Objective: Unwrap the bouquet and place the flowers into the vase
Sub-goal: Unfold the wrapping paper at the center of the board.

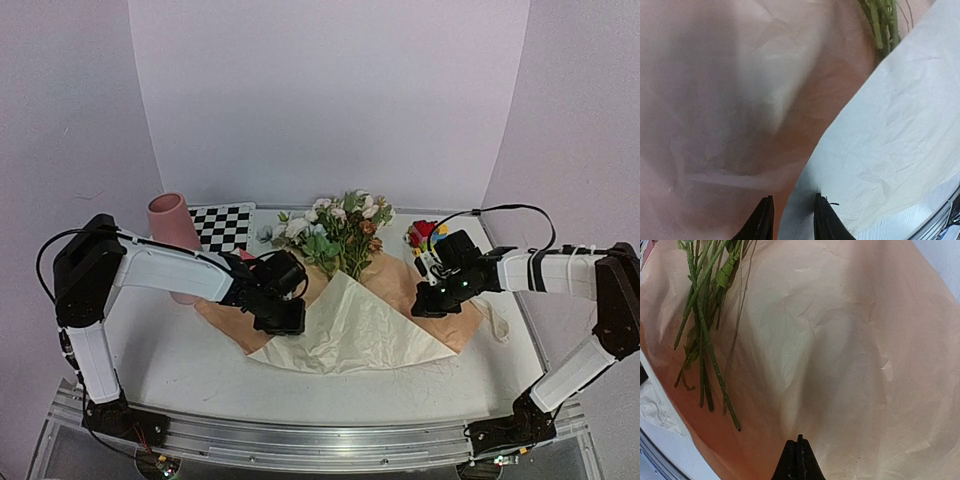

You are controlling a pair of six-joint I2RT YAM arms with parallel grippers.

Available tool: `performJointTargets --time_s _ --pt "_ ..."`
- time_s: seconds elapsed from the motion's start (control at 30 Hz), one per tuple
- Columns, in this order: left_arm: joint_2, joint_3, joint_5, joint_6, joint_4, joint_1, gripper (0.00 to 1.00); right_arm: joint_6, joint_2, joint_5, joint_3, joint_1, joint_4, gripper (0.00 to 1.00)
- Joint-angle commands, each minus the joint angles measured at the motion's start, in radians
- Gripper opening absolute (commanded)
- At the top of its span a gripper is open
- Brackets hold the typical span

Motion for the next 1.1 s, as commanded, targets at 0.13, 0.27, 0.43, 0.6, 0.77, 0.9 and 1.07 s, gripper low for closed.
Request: performJointTargets --time_s 0.13,0.27,0.43,0.6,0.77,0.9,1.07 --pt "-0.229 -0.092 0.048 -0.045 0.008 -0.062 0.3 -0.032 -0.024 0.003 0.003 0.001 -0.075 0.0" --pt "-0.311 -0.158 0.095 -0.057 0.022 -0.094 0.34 -0.049 -0.044 -0.038 -0.003 0.002 -0.08 0.0" --pt "-0.402 -0.251 0.173 -0.096 0.08 -0.131 0.35 -0.07 -0.036 -0.138 -0.008 0.009 -0.09 0.01" --pt "-0.453 -0.298 0.204 -0.119 0.094 -0.189 0.39 -0.066 -0.088 -0.143 -0.034 0.015 -0.094 0.02" --pt "-0.456 -0.325 0.236 -0.131 0.094 -0.243 0.48 -0.068 -0.124 -0.204 -0.046 0.022 -0.103 0.06" --pt "-0.463 -0.325 0.229 -0.15 0.092 -0.303 0.55 -0.062 -0.152 -0.228 -0.053 0.043 -0.104 0.12" --pt "-0.525 -0.318 0.194 -0.178 0.074 -0.343 0.58 -0.041 -0.177 -0.223 -0.062 0.086 -0.104 0.15"
